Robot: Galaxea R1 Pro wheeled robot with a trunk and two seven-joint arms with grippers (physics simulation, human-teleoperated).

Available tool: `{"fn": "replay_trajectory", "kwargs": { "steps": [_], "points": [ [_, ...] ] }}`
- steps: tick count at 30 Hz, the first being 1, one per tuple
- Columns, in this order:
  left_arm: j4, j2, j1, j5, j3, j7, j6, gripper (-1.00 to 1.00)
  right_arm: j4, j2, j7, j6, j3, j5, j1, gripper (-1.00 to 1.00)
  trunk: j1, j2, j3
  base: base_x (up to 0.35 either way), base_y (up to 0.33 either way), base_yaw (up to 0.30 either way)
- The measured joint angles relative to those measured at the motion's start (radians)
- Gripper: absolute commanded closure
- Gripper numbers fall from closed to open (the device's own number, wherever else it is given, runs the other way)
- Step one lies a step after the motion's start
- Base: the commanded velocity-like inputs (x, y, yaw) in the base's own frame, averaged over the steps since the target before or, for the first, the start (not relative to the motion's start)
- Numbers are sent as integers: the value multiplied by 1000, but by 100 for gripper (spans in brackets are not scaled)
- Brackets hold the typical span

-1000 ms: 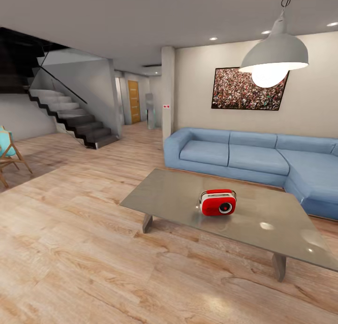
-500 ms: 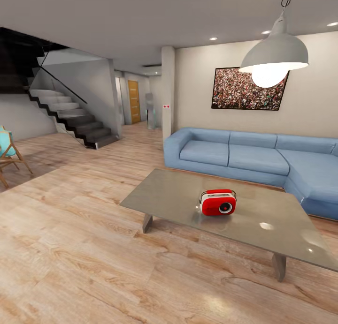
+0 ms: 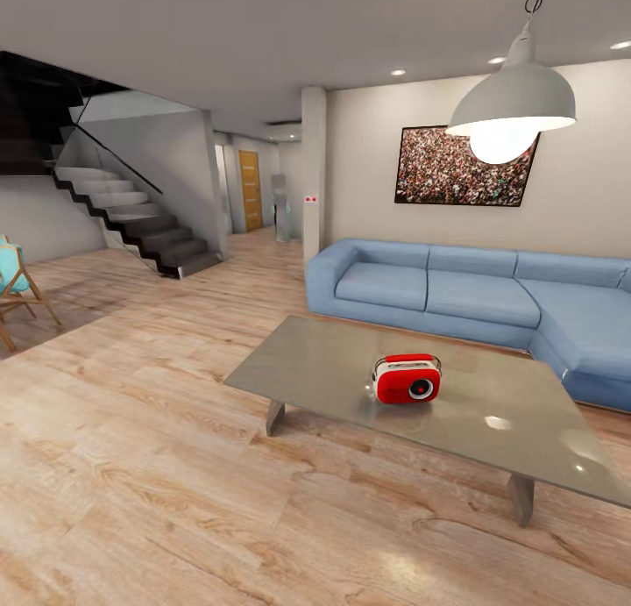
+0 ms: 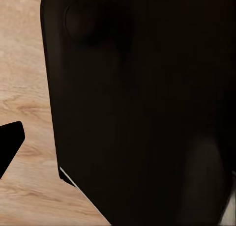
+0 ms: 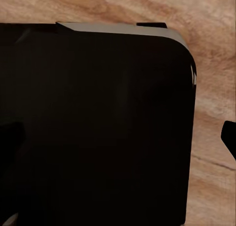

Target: Turn on the radio receiver that's on the table in the living room.

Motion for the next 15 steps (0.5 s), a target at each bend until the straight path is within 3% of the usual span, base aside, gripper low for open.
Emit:
{"fn": "replay_trajectory", "kwargs": {
  "steps": [5,9,15],
  "points": [
    [-15,-21,0,0,4,-1,0,-100,-1,1,1,-28,-1,-1,0,-100,0,0,0,0,0,0],
    [-120,-31,0,-1,3,-2,-4,-100,-52,1,3,-61,0,2,0,-100,0,0,0,0,0,0],
    [-246,-26,0,-8,2,1,-5,-100,-143,-1,3,-69,3,6,0,-100,0,0,0,0,0,0]
  ]
}}
